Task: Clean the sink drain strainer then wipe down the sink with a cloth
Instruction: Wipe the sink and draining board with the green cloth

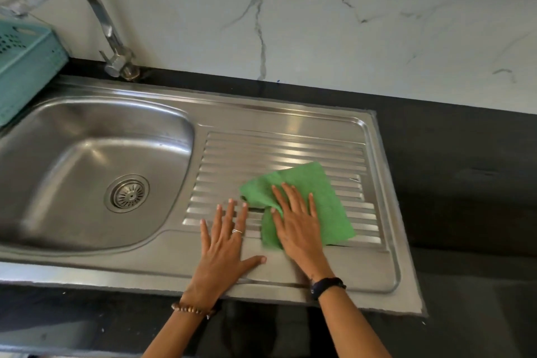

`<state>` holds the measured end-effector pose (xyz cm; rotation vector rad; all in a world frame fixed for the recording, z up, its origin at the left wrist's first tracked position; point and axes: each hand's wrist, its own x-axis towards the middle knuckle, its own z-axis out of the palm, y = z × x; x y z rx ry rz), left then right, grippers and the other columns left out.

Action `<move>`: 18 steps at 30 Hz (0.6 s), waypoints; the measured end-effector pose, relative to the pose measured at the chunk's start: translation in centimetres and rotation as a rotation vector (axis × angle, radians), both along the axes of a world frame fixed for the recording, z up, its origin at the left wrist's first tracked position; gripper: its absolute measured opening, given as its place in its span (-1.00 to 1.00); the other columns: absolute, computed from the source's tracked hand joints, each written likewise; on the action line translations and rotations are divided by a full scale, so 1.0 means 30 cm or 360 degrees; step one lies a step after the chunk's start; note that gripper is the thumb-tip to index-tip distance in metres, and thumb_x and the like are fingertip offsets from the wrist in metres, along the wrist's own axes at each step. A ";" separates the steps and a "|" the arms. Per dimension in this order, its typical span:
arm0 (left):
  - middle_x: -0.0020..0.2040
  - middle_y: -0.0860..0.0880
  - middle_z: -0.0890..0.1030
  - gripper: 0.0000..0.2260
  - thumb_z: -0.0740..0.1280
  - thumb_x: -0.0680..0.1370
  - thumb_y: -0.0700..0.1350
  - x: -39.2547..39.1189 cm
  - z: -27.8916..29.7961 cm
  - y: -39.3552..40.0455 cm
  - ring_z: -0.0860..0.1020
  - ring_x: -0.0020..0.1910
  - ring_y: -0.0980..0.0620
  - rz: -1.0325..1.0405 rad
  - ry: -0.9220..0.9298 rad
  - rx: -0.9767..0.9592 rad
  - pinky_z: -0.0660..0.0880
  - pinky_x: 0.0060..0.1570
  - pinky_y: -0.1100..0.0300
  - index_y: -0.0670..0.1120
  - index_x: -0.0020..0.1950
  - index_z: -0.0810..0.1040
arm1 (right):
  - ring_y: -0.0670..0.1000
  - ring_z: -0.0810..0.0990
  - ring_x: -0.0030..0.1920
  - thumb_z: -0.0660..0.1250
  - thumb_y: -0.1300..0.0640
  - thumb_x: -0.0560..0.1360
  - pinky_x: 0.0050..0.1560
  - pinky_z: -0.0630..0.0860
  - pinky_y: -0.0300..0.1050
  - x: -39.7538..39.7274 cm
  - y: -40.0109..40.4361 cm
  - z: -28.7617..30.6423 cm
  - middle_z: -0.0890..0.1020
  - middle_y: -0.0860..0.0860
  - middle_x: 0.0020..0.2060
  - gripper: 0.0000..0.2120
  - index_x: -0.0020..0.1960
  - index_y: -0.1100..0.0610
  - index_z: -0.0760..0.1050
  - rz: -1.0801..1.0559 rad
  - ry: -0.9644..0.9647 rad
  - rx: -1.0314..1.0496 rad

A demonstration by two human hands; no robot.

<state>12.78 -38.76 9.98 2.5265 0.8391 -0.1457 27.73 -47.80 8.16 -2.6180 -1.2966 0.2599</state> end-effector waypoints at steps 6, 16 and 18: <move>0.43 -0.02 -0.44 -0.25 0.03 0.50 0.32 0.075 -0.004 -0.139 -0.43 0.42 -0.08 -0.0217 0.0126 0.0047 -0.40 0.38 -0.13 0.05 0.38 -0.42 | -0.03 -0.11 0.54 -0.09 -0.04 0.63 0.51 -0.27 0.08 0.203 -0.295 0.037 -0.03 -0.03 0.55 -0.51 0.53 -0.04 -0.13 -0.0407 0.0002 -0.0024; 0.42 0.02 -0.42 -0.23 0.05 0.46 0.35 -0.014 -0.011 -0.068 -0.41 0.41 0.02 0.0024 -0.0027 -0.0064 -0.40 0.39 -0.09 0.07 0.39 -0.38 | 0.02 -0.19 0.54 -0.12 -0.03 0.63 0.50 -0.28 0.12 0.093 -0.370 0.024 -0.16 0.01 0.55 -0.48 0.48 -0.01 -0.30 -0.0543 0.0023 -0.0081; 0.41 0.01 -0.42 -0.23 0.12 0.50 0.27 -0.055 -0.014 -0.018 -0.41 0.41 0.00 0.0100 -0.0019 -0.0067 -0.38 0.41 -0.12 0.07 0.38 -0.39 | 0.03 -0.14 0.55 -0.10 -0.03 0.63 0.51 -0.26 0.14 0.132 -0.332 0.033 -0.08 0.01 0.56 -0.49 0.53 0.01 -0.17 -0.0573 0.0065 -0.0034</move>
